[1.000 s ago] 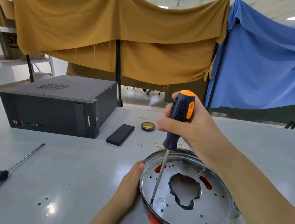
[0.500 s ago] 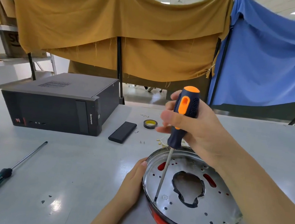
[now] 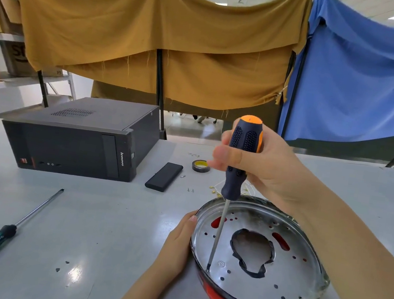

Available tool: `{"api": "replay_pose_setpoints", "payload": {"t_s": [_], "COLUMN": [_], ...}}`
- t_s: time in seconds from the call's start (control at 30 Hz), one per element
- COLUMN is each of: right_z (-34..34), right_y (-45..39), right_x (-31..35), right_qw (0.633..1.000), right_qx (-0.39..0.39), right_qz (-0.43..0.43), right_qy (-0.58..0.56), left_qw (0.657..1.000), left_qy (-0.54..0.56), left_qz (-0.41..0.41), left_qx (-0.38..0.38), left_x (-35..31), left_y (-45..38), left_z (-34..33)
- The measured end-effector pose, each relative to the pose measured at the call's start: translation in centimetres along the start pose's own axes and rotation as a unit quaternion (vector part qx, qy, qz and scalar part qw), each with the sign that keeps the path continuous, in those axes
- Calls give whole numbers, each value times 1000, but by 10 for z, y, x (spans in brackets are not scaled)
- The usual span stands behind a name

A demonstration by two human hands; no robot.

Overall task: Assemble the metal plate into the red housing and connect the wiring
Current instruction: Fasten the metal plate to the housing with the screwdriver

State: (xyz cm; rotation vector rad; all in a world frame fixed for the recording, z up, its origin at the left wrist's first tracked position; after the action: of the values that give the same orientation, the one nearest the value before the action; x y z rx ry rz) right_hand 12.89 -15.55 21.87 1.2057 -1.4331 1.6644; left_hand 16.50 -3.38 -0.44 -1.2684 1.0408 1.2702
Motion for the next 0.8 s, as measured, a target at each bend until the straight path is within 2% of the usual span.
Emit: {"api": "replay_pose_setpoints", "payload": {"t_s": [0.1,0.2,0.3,0.43,0.5,0.57,0.63,0.7,0.8], "right_z": [-3,0,1,1,0,-4,-9,-7,-5], "right_y": [8,15,14,3,0,2,10,18,19], "right_x": [4,9,11,13,12,10,10,11,13], "right_qw": [985,978,988,999,998,998,981,975,983], "right_qx": [105,149,118,-12,-35,28,121,173,165], "right_qz": [-36,-18,-7,36,41,-4,-55,-43,-5], "right_qy": [-131,-143,-103,15,39,-56,-142,-133,-77], "left_qw": [1000,1000,1000,1000,1000,1000,1000,1000,1000], "left_qy": [-6,-9,-9,-5,0,-1,-4,-6,4], "left_qz": [1,-1,1,0,1,0,-1,0,3], "left_qx": [-5,-6,-8,-2,-2,1,-1,-2,4], "left_x": [1,2,3,1,0,0,0,0,1], "left_y": [-1,-2,-2,-1,0,0,0,-1,-1], "left_z": [0,1,1,0,0,0,0,0,-1]}}
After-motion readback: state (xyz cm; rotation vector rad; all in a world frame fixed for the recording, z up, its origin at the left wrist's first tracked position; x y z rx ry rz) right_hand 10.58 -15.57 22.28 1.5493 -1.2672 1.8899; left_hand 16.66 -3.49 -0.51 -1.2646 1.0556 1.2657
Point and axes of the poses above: each hand's wrist, its own y-axis away from the middle knuckle, its own z-axis out of the back of the hand, x = y × z, the point moved 7 cm from there along -y, towards the middle knuckle, and after that the axes turned 11 degrees about -x, right-handed, at the moved point
